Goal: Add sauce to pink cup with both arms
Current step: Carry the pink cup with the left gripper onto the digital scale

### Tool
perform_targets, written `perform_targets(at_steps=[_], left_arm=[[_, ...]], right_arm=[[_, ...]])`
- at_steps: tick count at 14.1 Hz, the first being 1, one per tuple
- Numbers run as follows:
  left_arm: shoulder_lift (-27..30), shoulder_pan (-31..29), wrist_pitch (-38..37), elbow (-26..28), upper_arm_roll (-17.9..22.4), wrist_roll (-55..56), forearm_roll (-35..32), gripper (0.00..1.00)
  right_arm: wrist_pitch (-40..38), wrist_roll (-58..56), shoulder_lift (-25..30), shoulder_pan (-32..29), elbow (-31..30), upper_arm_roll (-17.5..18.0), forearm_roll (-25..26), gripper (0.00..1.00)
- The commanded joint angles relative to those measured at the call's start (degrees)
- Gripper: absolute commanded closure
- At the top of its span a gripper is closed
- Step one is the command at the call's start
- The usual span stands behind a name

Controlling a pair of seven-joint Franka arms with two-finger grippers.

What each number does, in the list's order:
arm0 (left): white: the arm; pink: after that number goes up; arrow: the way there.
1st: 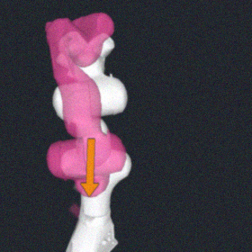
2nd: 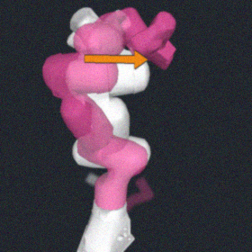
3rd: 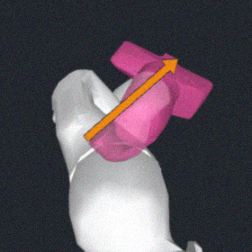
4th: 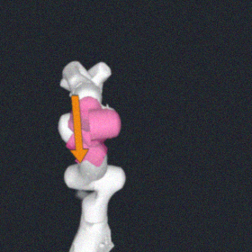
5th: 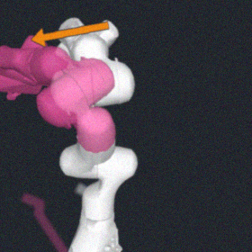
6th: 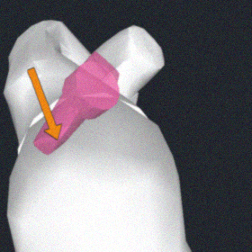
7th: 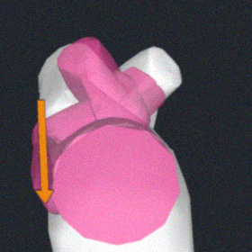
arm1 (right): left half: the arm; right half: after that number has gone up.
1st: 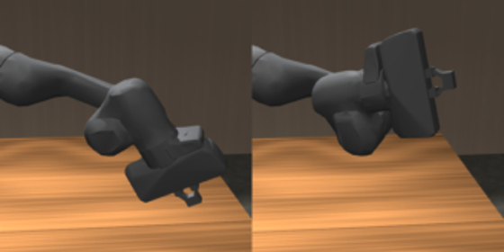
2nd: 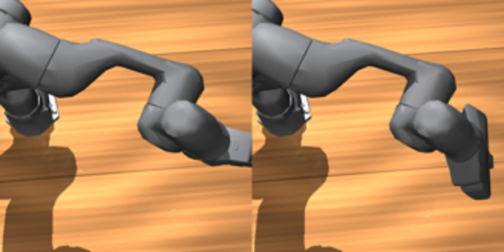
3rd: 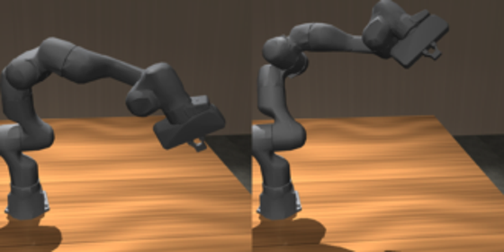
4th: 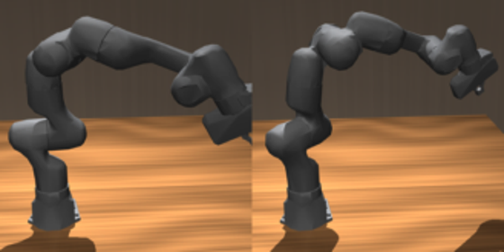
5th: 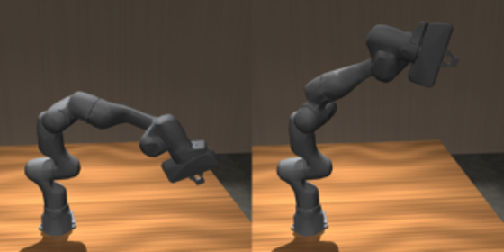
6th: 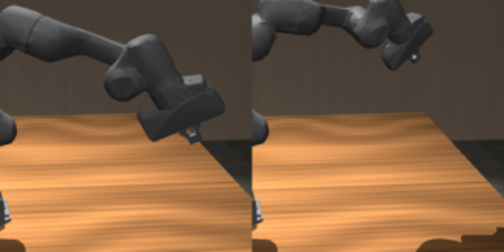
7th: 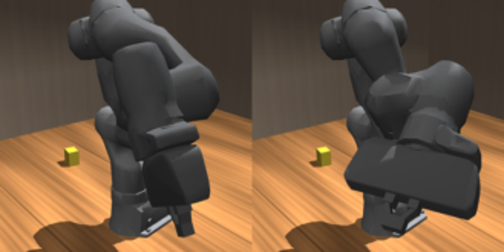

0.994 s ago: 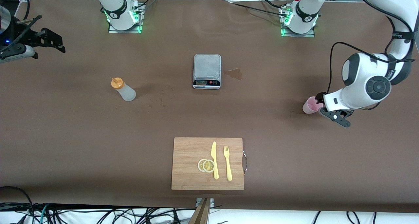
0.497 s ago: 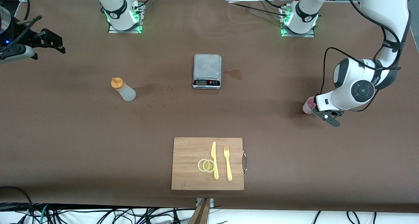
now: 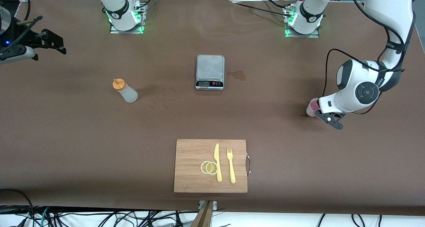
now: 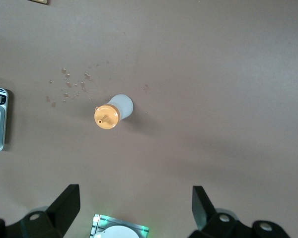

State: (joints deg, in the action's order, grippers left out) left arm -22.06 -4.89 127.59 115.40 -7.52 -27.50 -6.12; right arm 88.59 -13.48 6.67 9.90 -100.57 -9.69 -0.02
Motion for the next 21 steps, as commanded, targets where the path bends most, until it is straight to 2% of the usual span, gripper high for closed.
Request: perform_targets(at_steps=[1, 3, 6, 8, 13, 15, 21], left_arm=[[3.0, 0.2, -9.3, -3.7, -5.8, 5.9, 5.3, 1.00], [3.3, 0.2, -12.1, -6.1, -13.2, 15.9, 5.3, 1.00], [3.0, 0.5, -11.9, -6.4, -24.5, 35.6, 5.3, 1.00], [2.8, 2.3, -11.6, -6.6, -29.8, 46.4, 5.2, 1.00], [2.6, 12.3, -11.1, -6.9, -30.5, 54.1, 5.2, 1.00], [1.6, 13.8, -7.8, -6.9, -30.6, 54.5, 5.2, 1.00], [0.0, 18.1, -6.5, -6.9, -30.5, 54.4, 4.5, 1.00]], right_arm=[[0.6, 0.8, 1.7, 0.1, -1.7, 0.3, 1.5, 0.00], [0.4, 0.7, 1.8, 0.1, -1.6, 0.3, 1.8, 0.00], [0.2, 0.7, 2.0, 0.1, -1.2, 0.6, 2.7, 0.00], [0.3, 0.7, 2.8, 0.1, -1.2, 1.0, 2.8, 0.00], [1.3, 0.8, 2.4, 0.1, -1.4, 1.1, 2.7, 0.00], [1.3, 0.8, 2.3, 0.1, -1.5, 1.2, 2.7, 0.00], [1.0, 0.6, 2.5, 0.1, -2.1, 1.5, 2.6, 0.00]])
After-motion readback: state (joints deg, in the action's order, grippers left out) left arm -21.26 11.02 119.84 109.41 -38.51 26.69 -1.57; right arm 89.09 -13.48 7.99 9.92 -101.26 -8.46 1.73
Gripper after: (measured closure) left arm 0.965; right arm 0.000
